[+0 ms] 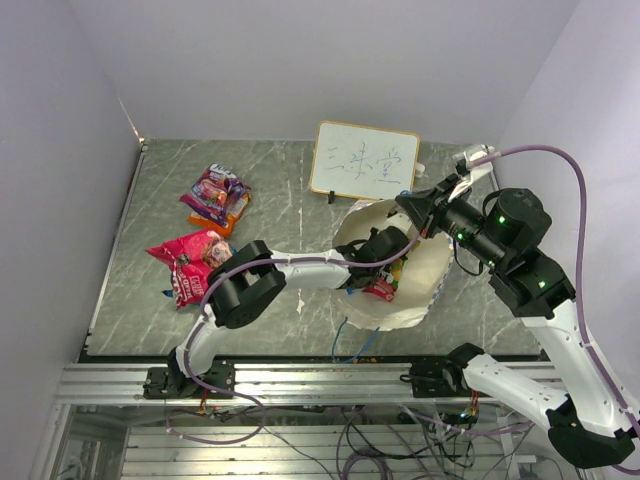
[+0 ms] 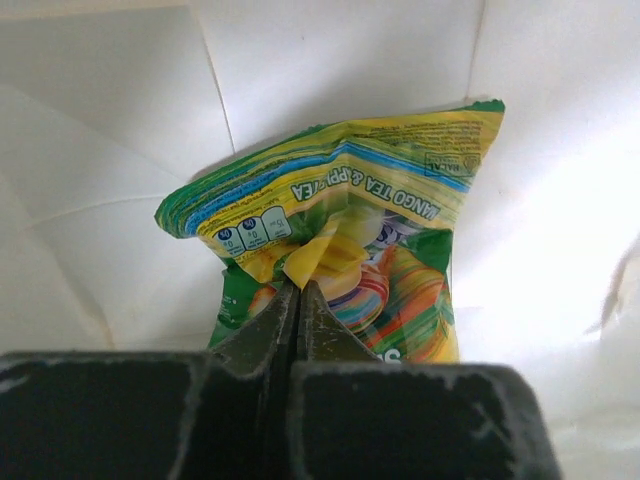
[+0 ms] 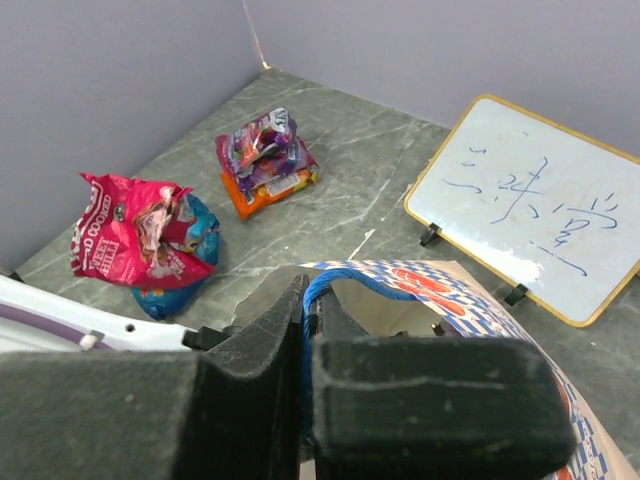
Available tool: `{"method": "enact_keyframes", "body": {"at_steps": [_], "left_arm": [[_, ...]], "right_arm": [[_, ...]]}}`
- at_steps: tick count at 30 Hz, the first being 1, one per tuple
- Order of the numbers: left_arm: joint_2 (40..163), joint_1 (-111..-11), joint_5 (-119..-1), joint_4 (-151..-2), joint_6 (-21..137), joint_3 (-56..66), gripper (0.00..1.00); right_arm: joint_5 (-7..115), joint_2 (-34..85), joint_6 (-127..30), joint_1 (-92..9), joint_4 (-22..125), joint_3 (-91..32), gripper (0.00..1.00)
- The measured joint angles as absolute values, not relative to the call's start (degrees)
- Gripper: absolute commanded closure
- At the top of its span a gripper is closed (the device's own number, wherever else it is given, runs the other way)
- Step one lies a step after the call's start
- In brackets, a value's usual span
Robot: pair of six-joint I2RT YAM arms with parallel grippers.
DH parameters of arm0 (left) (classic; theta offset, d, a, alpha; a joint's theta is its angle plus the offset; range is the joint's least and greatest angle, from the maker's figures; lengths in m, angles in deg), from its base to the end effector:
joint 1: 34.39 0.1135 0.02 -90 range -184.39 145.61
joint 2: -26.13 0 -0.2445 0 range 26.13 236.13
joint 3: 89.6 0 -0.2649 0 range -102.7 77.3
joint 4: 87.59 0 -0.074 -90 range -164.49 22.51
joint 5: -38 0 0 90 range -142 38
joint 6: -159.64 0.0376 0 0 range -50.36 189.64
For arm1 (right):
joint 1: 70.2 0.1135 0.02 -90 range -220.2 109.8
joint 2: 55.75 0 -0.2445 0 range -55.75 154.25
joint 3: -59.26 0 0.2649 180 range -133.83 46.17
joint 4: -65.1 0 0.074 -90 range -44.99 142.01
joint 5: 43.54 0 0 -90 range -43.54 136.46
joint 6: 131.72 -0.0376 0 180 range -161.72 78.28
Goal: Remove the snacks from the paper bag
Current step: Take out the snack from the paper bag, then place the snack at the center of the board.
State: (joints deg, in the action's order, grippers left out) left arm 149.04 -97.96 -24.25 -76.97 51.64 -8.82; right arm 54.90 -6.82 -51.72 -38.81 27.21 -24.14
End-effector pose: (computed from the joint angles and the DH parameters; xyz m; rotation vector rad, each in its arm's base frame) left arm 0.2311 -0.4256 0.1519 0.5587 2.0350 -0.3307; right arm 0.1583 0.1030 0.4411 -0.4236 1.6181 0.6707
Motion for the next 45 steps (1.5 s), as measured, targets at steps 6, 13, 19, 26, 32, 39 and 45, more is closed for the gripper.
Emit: {"method": "enact_keyframes", "body": {"at_steps": [6, 13, 19, 26, 32, 39, 45], "left_arm": [[141.8, -97.9, -28.2, -76.6, 51.6, -3.7, 0.93], [132.0, -97.9, -33.4, -76.3, 52.2, -0.6, 0.93], [125.2, -97.9, -36.8, -75.0, 53.6, -0.6, 0.93], [116.9, -97.9, -40.4, -70.0, 55.4, -0.6, 0.93], [107.2, -97.7, -40.9, -62.9, 55.9, -0.6, 0.93], [99.1, -95.4, -38.8, -52.3, 56.4, -5.8, 0.93], [94.7, -86.4, -33.1, -44.2, 56.1, -10.6, 0.93]], "right_arm": [[53.0, -6.7, -51.5, -38.8, 27.2, -24.2, 1.0], [50.1, -6.4, -50.8, -38.8, 27.5, -25.4, 1.0], [45.9, -6.3, -50.2, -38.8, 27.1, -25.4, 1.0], [41.6, -5.9, -49.3, -38.8, 27.2, -25.4, 1.0], [39.3, -5.8, -48.6, -38.8, 27.6, -25.4, 1.0], [37.3, -6.6, -48.5, -38.8, 28.9, -24.5, 1.0], [35.6, -7.3, -48.5, -38.8, 29.5, -23.3, 1.0]]}}
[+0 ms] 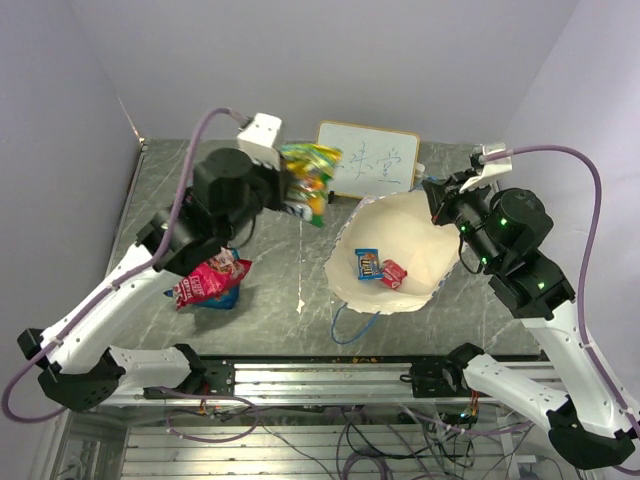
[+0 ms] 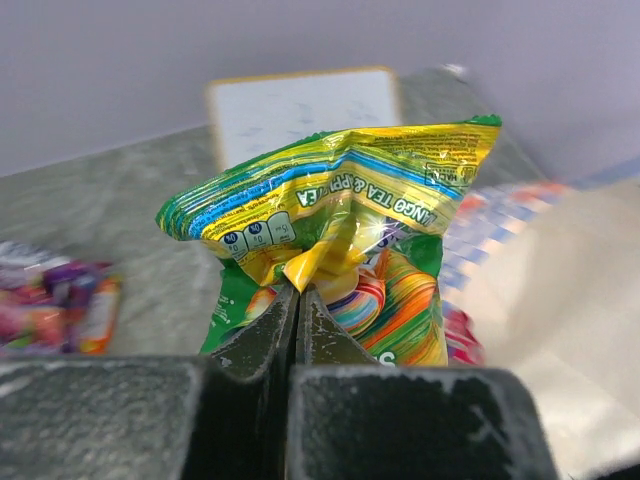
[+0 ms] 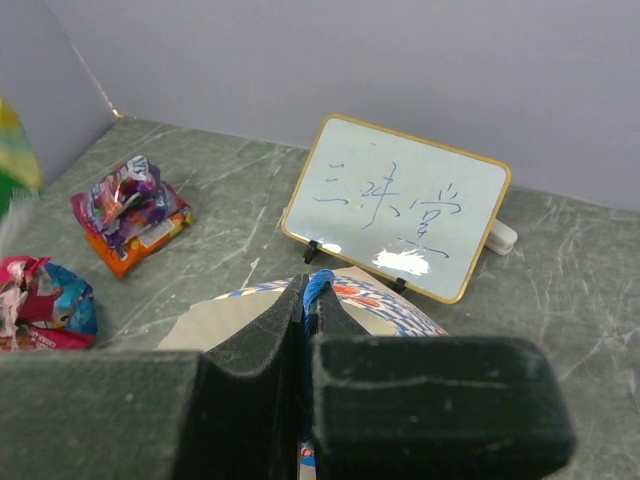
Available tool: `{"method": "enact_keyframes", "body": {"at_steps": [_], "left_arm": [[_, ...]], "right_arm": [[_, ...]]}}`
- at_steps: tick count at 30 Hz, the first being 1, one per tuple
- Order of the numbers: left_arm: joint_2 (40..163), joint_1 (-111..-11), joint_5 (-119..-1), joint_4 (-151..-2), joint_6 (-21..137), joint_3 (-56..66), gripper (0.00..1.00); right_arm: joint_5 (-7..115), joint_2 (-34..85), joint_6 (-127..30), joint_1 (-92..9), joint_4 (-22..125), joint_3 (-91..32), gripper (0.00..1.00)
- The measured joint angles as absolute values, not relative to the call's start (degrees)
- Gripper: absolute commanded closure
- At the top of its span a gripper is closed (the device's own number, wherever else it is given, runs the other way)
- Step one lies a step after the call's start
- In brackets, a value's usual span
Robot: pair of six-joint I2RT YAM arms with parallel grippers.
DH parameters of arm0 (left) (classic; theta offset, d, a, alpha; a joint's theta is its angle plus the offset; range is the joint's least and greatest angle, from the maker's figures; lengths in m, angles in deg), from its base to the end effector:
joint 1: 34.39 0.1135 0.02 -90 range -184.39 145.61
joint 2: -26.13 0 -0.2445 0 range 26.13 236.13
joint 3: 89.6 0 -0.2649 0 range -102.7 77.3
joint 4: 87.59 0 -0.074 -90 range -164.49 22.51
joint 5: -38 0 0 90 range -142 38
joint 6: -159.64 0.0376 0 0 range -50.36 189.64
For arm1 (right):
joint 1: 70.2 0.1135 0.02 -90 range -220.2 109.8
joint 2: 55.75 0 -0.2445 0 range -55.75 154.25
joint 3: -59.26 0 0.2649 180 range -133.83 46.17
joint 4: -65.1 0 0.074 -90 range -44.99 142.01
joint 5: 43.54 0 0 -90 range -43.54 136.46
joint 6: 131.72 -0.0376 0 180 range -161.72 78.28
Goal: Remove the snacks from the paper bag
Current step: Place the snack at the center of the board.
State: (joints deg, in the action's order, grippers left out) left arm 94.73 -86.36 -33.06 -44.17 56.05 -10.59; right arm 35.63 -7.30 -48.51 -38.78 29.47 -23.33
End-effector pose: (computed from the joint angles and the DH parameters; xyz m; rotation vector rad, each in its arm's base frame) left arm 0.1710 -0.1989 0.4621 0.3516 1.7493 -0.5406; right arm 0.1641 0.0920 0.4423 -0.1971 1.5964 0.3673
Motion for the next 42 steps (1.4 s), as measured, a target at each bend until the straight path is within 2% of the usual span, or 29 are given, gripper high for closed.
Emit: {"method": "enact_keyframes", "body": {"at_steps": [5, 10, 15, 20, 29, 42], "left_arm": [[95.2, -69.4, -31.7, -41.2, 55.1, -11.5, 0.93], [102.0, -50.5, -35.9, -42.0, 54.2, -10.6, 0.93], [107.6, -41.1, -43.1, -47.3, 60.3, -6.1, 0.93], [115.7, -33.2, -53.6, -49.3, 70.5, -8.4, 0.93], [129.0, -29.4, -63.6, -43.8, 86.8, -17.7, 0.93], [136.8, -29.4, -73.5, -41.2, 90.2, -20.9, 0.93]], "right_arm": [[34.8, -7.1, -47.9, -38.8, 29.9, -23.3, 1.0], [34.9, -5.8, -46.1, -38.8, 29.9, -24.1, 1.0], [35.3, -4.4, -44.1, -38.8, 29.7, -25.2, 1.0], [36.8, -2.2, -42.4, -38.8, 28.3, -28.6, 1.0], [38.3, -0.2, -41.2, -38.8, 27.2, -29.1, 1.0], [40.3, 3.5, -38.9, -38.8, 27.1, -29.7, 1.0]]}}
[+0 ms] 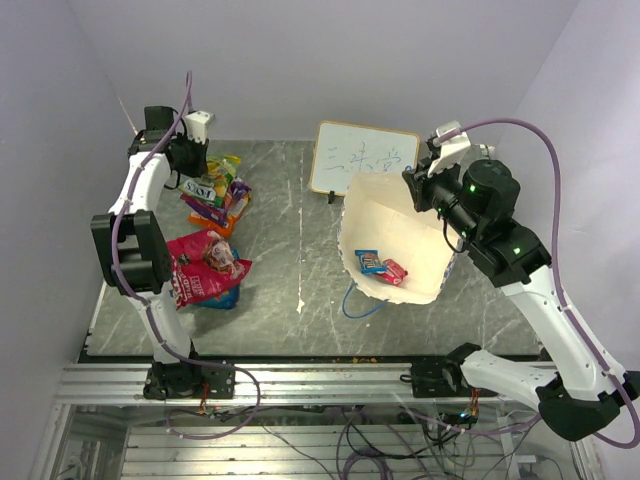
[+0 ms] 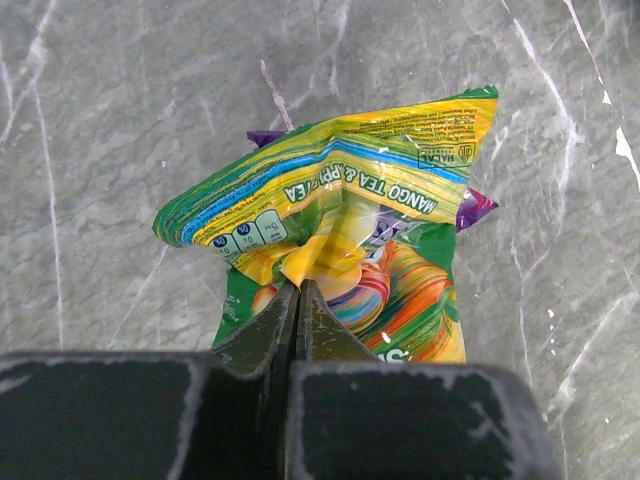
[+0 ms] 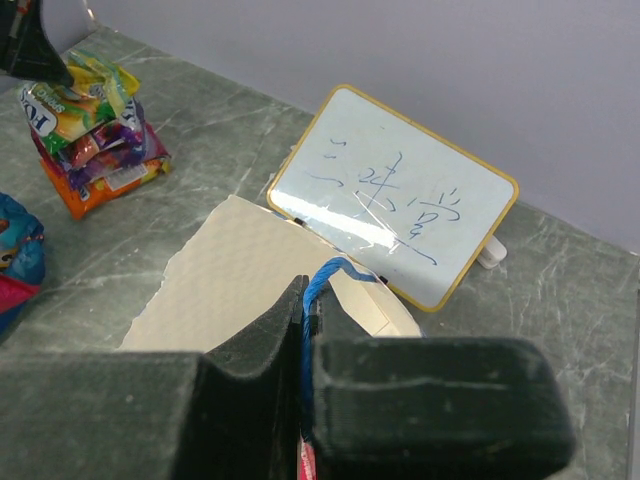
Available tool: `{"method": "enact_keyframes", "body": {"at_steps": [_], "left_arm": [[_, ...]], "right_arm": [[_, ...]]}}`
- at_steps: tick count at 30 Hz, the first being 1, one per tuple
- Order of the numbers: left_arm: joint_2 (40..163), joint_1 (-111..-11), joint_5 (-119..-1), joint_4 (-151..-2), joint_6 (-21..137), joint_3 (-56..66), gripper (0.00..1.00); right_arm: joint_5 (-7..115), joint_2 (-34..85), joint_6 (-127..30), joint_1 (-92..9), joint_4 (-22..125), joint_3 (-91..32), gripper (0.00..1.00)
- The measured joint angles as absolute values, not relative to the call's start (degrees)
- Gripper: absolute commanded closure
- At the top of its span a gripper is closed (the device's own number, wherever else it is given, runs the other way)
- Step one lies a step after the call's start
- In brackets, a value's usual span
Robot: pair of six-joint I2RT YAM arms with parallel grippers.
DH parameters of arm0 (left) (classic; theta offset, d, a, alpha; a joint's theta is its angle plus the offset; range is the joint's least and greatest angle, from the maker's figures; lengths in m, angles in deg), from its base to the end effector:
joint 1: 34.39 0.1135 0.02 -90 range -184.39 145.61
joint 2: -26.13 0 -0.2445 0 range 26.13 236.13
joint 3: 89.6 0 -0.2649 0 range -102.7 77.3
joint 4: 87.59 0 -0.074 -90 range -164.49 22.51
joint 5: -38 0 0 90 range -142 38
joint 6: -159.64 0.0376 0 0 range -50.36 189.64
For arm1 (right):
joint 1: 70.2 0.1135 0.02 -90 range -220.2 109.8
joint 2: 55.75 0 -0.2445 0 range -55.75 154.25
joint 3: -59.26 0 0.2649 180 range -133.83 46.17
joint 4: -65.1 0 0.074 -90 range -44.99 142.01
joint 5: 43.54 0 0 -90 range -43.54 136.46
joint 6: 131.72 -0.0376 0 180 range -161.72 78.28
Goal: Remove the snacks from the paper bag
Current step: Place the snack at the center of the board.
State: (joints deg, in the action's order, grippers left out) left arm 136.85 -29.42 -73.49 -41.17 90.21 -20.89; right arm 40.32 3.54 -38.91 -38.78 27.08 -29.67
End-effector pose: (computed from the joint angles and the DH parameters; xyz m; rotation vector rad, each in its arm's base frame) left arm 0.4468 0.0250 0.2666 0.4886 2.2596 -0.2200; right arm 0.2031 0.1194 0.4385 -0.4306 1.6695 0.2779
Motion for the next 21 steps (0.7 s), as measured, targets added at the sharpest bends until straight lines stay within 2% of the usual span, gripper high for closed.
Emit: {"method": "enact_keyframes", "body": {"at_steps": [16, 21], "left_arm": [[140.7, -31.0, -74.3, -42.2, 90.2, -22.7, 0.93], [139.1, -31.3, -74.3, -43.9, 90.0, -19.3, 0.88]], "right_arm": [[40.2, 3.0, -38.4, -38.8, 27.2, -29.7, 1.0], [40.2, 2.6, -38.2, -38.8, 27.3, -29.6, 1.0]]}}
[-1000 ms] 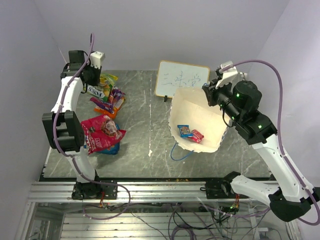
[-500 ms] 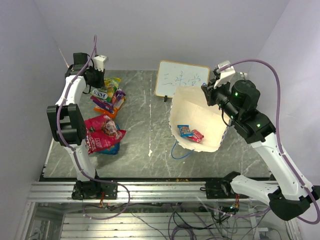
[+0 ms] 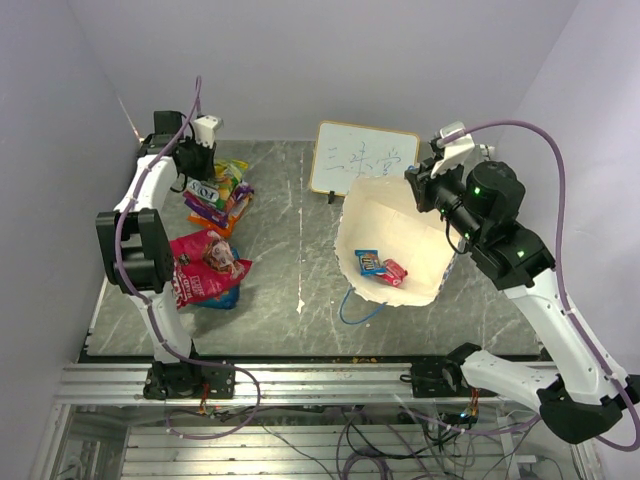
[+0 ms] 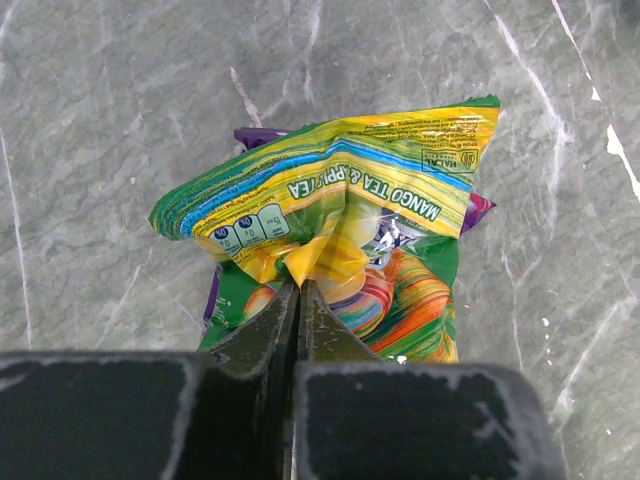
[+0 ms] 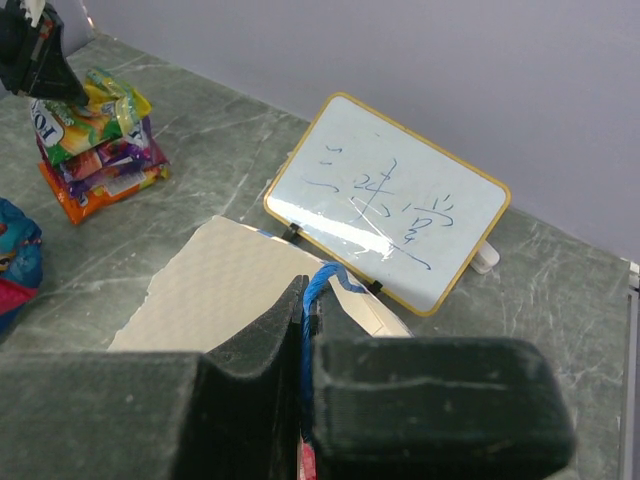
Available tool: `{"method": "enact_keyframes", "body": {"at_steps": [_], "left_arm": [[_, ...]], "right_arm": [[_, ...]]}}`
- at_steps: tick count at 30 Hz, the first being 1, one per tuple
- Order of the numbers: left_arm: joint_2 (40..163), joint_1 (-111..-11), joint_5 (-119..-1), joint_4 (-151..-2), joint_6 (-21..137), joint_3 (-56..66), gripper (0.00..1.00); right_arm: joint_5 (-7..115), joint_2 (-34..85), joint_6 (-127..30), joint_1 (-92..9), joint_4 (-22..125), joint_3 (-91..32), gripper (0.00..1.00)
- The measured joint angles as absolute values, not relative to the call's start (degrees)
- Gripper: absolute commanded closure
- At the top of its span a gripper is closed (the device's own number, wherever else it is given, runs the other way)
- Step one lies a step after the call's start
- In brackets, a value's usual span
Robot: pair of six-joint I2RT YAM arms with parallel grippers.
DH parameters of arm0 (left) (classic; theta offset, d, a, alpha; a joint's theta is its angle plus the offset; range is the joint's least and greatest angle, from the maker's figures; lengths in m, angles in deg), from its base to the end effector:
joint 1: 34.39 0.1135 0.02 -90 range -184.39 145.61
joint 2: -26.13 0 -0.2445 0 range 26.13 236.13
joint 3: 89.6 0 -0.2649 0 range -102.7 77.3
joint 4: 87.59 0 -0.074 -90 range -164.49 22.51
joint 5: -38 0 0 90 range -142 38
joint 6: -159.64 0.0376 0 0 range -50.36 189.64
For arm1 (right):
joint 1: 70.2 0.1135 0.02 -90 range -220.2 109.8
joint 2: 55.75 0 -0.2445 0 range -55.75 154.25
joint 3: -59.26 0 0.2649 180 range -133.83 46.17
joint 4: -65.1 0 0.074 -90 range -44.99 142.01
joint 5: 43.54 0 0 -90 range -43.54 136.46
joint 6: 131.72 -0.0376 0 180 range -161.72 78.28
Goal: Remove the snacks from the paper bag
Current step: Place the snack at the center of the board.
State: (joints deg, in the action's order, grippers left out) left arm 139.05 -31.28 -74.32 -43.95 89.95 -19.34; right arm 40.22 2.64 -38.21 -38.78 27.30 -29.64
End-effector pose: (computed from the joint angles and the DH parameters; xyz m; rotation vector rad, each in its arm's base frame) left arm 0.4543 0.0104 0.2447 0.5257 2.2654 -0.2617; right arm 0.1989 0.1167 0.4421 -0.4331 1.6487 0.2714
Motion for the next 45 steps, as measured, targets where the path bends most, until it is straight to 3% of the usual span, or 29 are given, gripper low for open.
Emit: {"method": "enact_keyframes", "body": {"at_steps": [11, 20, 26, 35, 45], "left_arm": [[138.2, -31.6, -72.7, -42.4, 87.7, -19.3, 0.56], [138.2, -31.6, -71.2, -41.8, 85.3, -19.5, 0.41], [138.2, -31.6, -70.0, -41.2, 84.6, -21.0, 0.17], [138.2, -31.6, -68.8, -40.8, 84.2, -21.7, 0.16], [138.6, -31.6, -69.2, -40.9, 82.7, -21.4, 0.3]], "right_arm": [[40.2, 1.8, -38.0, -38.8, 27.5, -28.9, 1.0], [39.6, 1.0, -38.1, -38.8, 27.8, -28.3, 1.0], [39.6, 0.9, -38.1, -38.8, 28.3, -28.1, 1.0], [39.6, 0.9, -38.1, -38.8, 28.6, -27.5, 1.0], [39.6, 0.9, -38.1, -38.8, 28.6, -27.5, 1.0]]}}
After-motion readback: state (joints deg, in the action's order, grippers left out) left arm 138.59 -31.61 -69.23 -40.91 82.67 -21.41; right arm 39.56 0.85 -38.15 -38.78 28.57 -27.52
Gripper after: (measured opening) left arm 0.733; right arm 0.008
